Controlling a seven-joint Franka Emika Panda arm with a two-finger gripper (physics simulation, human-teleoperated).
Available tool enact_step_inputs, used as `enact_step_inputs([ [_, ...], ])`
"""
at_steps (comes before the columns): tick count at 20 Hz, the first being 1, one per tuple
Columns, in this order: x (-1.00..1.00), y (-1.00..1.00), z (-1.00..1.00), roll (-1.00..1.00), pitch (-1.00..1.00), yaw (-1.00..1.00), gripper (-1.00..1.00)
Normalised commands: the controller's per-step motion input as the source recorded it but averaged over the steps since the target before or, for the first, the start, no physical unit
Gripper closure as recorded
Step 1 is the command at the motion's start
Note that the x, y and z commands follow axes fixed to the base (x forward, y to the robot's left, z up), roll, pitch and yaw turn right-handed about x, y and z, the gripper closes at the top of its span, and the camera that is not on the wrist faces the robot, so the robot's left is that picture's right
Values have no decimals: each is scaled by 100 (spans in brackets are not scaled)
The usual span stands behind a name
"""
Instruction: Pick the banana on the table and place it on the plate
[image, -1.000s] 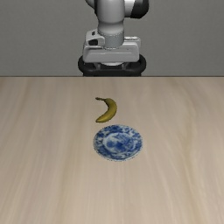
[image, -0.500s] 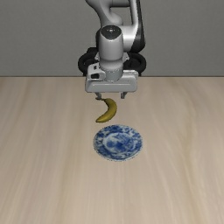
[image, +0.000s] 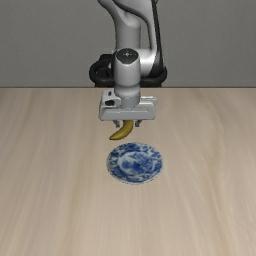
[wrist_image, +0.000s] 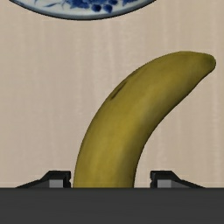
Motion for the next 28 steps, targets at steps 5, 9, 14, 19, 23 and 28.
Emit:
enact_step_inputs([
  [5, 0, 0, 0, 0, 0, 0, 100],
  [9, 0, 0, 25, 0, 0, 0, 100],
  [14, 0, 0, 40, 0, 0, 0, 100],
  [19, 0, 0, 100, 0, 0, 0, 100],
  [23, 50, 0, 50, 0, 0, 0, 100],
  [28, 100, 0, 0, 0, 0, 0, 100],
])
